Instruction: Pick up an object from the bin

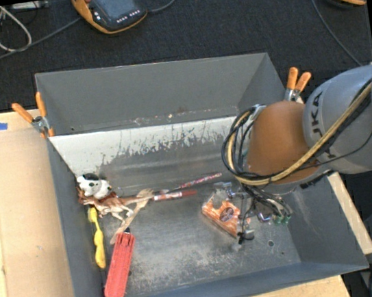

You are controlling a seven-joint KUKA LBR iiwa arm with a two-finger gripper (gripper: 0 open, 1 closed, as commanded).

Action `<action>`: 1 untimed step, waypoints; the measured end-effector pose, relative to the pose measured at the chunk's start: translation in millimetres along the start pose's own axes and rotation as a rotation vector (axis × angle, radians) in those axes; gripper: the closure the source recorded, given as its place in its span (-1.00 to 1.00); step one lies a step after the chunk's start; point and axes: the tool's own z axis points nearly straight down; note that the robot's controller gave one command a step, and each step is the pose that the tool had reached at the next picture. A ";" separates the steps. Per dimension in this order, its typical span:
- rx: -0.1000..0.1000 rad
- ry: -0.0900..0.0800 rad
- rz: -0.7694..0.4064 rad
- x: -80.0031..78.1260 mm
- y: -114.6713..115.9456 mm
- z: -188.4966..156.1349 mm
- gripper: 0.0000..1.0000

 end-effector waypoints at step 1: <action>-0.001 0.011 0.016 -16.2 2.5 20.7 -1.00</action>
Offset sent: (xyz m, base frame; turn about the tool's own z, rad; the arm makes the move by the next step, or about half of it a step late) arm 0.0231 -0.0027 -0.0217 0.3815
